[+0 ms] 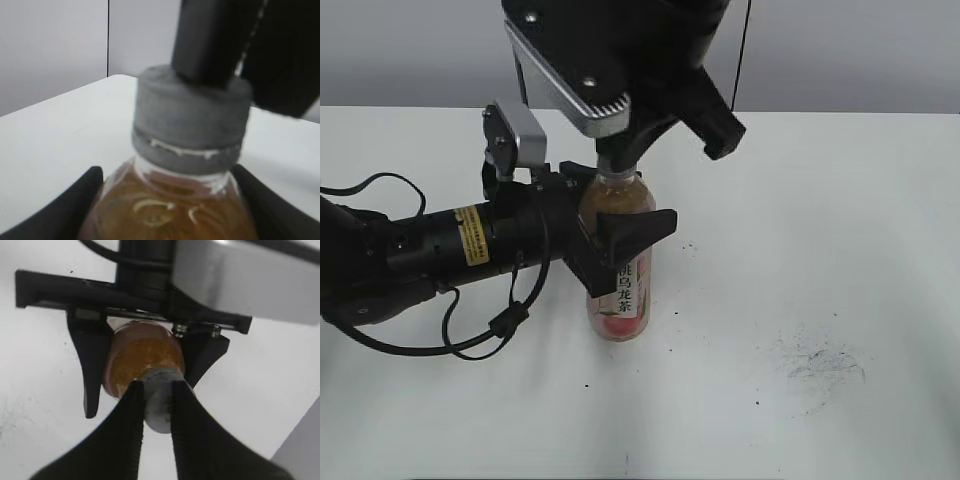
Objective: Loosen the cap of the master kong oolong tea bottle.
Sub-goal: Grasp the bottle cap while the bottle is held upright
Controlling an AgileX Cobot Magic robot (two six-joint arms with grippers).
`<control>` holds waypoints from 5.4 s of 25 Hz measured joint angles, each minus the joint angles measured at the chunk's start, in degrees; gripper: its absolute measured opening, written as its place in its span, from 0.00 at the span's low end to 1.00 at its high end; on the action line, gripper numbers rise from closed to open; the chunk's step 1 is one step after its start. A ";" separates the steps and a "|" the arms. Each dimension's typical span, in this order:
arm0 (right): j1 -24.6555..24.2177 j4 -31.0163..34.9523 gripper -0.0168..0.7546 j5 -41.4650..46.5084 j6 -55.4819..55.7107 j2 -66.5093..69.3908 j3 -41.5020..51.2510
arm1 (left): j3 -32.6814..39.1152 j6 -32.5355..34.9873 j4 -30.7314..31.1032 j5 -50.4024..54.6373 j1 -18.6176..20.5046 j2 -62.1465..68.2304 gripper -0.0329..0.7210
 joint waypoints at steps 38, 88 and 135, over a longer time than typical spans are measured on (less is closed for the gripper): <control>0.00 0.22 0.62 0.13 91.16 -0.12 0.00 | 0.00 0.46 0.61 -0.23 0.00 0.00 0.64; 0.07 4.26 0.34 1.27 -37.04 1.97 0.00 | 0.00 1.15 0.36 -0.12 -0.05 0.00 0.64; 0.00 1.40 0.69 -0.24 91.98 -0.73 0.00 | -0.04 0.72 0.21 0.07 0.00 0.05 0.64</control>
